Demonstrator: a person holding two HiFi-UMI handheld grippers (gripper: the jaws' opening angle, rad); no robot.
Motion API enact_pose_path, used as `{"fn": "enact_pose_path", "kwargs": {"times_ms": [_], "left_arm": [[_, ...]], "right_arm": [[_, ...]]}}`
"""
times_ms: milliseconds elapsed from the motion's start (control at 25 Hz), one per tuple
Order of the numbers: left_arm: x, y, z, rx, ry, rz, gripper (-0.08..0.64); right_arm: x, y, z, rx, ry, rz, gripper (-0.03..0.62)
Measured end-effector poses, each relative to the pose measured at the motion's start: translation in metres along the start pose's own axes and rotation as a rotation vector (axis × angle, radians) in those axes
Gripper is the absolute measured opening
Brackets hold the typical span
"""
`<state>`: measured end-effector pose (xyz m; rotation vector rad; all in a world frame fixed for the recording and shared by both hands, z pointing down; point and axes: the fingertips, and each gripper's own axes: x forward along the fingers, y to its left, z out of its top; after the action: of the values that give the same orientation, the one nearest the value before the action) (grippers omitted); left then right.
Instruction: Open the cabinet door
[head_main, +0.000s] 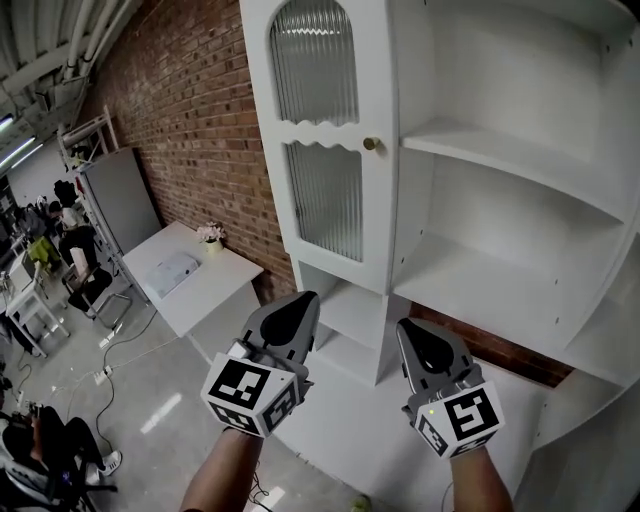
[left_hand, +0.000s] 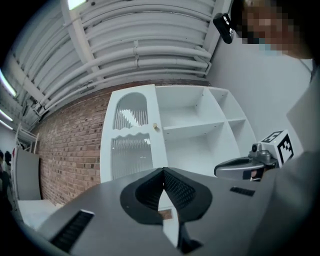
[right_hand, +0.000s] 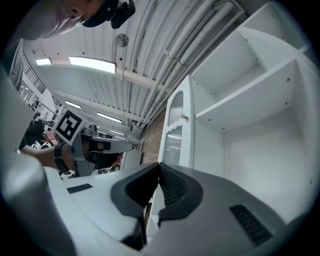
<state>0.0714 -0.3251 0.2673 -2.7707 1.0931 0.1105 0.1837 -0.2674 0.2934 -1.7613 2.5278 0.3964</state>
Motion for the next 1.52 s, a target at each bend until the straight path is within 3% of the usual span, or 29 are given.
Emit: {"fn": "enact_pose_path", "kwargs": {"times_ms": [760,920,1040,1520], "left_arm": [[0.126,0.001,0.110,0.582,-0.053,0.025,0.006],[0.146,0.008,0.123,0.661,-0.046,0.050,0.011],[0.157,0.009,0.126,0.734,-0.028,0.058,0.100],[0.187,0.012,0.133,0.891,0.016,0.080,0.132]], "right_arm": [[0.032,-0.044,0.015,0.012,-0.079,-0.022,0.005],[0.030,-0.051,0.015,0.001,-0.081,-0.026,0.005],[0.027,-0.055,0.017,-0.002,-0.088,-0.032,0.005],[0.022,-0.073,0.016,0.005,-0.106,-0.043,0.005]]}}
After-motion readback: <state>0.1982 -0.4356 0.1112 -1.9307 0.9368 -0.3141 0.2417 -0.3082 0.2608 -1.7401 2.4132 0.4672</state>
